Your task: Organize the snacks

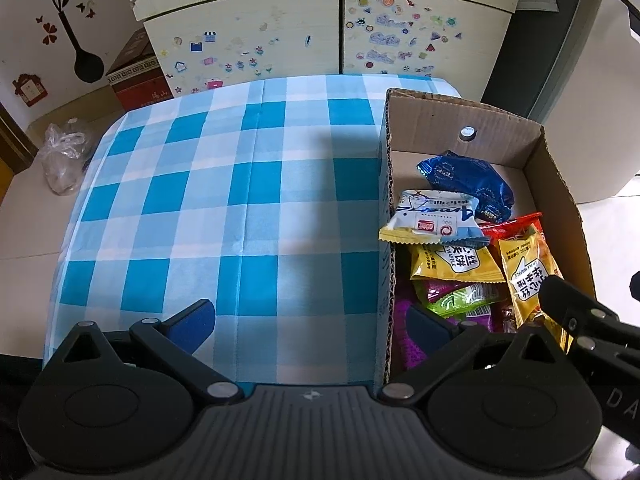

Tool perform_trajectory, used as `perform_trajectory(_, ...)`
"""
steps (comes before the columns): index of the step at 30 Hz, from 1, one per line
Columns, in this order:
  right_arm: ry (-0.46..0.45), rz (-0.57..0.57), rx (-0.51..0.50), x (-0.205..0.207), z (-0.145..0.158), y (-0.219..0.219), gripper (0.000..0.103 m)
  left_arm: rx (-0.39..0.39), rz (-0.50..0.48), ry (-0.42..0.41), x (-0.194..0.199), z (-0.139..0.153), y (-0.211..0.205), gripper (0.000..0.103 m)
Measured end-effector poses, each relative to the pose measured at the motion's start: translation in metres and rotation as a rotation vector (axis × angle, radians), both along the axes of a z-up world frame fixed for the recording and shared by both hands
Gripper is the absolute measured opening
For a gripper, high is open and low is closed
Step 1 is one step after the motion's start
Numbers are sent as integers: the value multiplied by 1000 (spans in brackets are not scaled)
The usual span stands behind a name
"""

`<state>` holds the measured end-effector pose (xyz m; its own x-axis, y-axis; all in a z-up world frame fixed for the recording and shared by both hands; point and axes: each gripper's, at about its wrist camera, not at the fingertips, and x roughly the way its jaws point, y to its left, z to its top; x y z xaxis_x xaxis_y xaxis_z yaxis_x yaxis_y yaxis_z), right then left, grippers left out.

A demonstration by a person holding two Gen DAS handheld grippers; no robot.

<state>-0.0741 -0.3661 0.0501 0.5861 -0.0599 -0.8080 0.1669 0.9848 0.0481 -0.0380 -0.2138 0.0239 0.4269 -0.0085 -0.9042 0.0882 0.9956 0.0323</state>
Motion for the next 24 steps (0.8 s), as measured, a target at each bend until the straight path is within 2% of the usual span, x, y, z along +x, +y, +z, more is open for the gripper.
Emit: perform_trajectory(24,-13,1,62,1,-1,3,93,-10,-18,-19,-3,2,11,103)
